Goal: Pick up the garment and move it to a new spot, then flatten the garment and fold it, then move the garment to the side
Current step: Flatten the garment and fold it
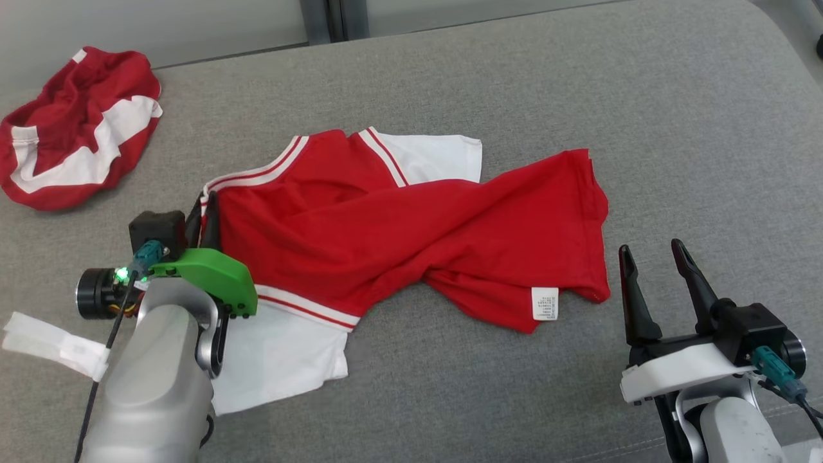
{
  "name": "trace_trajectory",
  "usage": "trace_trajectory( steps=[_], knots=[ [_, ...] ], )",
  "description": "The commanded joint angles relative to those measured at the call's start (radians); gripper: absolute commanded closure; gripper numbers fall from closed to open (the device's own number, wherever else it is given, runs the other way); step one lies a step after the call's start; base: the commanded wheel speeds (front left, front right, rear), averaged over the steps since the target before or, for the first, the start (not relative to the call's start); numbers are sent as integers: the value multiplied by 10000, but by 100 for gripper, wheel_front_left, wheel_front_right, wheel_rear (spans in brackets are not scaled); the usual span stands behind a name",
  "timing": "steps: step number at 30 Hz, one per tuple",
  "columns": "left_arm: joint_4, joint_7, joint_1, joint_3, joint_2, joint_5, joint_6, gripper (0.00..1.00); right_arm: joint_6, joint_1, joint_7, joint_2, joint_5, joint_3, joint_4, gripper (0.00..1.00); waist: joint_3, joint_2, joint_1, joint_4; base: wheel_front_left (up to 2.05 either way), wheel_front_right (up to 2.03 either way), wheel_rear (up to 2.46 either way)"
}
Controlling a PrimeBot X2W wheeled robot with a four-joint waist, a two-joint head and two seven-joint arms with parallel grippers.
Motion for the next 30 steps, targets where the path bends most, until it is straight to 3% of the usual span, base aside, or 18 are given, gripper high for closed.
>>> trace_trajectory(
  steps=[1, 9, 10, 11, 12, 18, 24, 30],
  knots=[
    [98, -124, -341, 2, 41, 142, 83, 100, -10, -179, -31, -26, 37, 40, -49, 0, 320, 0, 0, -121, 0, 0, 0],
    [128, -203, -1089, 398, 128, 419, 145, 100, -12, -395, -31, -26, -50, -113, 78, 0, 582, 0, 0, -295, 0, 0, 0],
    [104, -204, -1010, 488, 111, 414, 109, 74, -10, -368, -31, -26, -56, -199, 120, 0, 530, 0, 0, -298, 0, 0, 0],
    [72, -207, -930, 542, 96, 440, 87, 23, -10, -341, -31, -26, -72, -277, 140, 0, 485, 0, 0, -294, 0, 0, 0],
    [16, -206, -802, 625, 61, 445, 80, 0, -12, -288, -31, -28, -106, -403, 177, 0, 407, 0, 0, -278, 0, 0, 0],
    [-739, -196, 120, 1184, -135, 466, 18, 0, -10, 27, -31, -23, -333, -916, 358, 0, -137, 0, 0, -89, 0, 0, 0],
    [-2277, -193, 1728, 1750, -522, 626, -21, 0, -12, 505, -31, -23, -597, -750, 978, 0, -680, 0, 0, 264, 0, 0, 0],
    [-3564, -194, 3349, 1652, -943, 631, -154, 0, -10, 524, -33, -26, -1196, -466, 2122, 0, -985, 0, 0, 829, 0, 0, 0]
  ],
)
